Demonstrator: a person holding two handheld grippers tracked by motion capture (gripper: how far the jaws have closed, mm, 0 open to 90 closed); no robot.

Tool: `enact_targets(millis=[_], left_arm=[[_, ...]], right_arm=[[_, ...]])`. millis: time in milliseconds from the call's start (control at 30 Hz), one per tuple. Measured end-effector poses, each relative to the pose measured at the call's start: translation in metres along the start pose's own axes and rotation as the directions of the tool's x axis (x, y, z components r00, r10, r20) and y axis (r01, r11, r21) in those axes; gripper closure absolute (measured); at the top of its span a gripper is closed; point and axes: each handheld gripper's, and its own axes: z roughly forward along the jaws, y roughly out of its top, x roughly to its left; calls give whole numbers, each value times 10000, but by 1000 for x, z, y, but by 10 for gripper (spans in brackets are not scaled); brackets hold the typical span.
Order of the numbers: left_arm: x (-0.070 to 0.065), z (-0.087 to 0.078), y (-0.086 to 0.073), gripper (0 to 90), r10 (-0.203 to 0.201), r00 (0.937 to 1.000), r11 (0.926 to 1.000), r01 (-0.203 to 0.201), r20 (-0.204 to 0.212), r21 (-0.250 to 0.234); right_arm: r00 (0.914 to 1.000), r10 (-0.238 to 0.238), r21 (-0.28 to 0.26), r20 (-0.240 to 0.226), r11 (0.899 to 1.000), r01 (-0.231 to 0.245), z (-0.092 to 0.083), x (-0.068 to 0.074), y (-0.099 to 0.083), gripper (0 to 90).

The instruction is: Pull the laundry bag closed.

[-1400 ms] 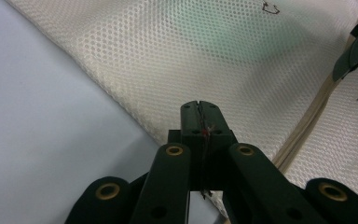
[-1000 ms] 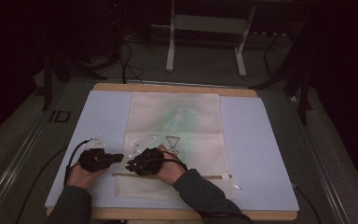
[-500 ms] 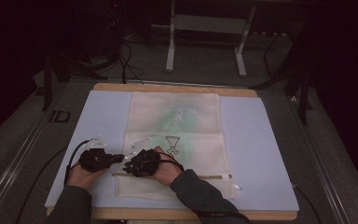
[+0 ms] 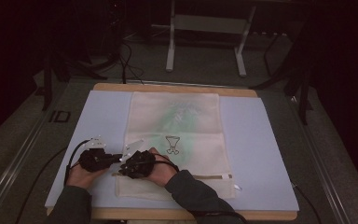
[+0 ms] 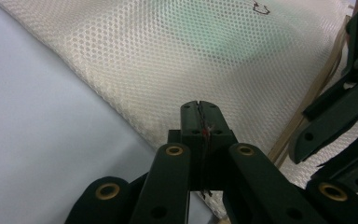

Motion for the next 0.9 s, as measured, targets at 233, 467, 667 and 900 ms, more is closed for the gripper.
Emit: enact_targets(millis=[233, 467, 667, 900], left_arm=[[0, 0, 0, 891, 5, 10000, 10000, -5, 22, 3], [1, -1, 0, 890, 10, 10000, 10000, -10, -45, -22], [2, -2, 0, 890, -37, 10000, 10000, 37, -89, -60], [3, -2, 0, 890, -68, 9998, 10000, 67, -173, -31]], right_arm=[[10000, 33, 79, -44, 10000, -33, 7, 0, 2, 812], [10000, 89, 130, -34, 9999, -88, 14, 1, 1, 830], [9999, 114, 179, -12, 9998, -114, 17, 0, 2, 839], [10000, -6, 285, -73, 9996, 8, 26, 3, 7, 832]])
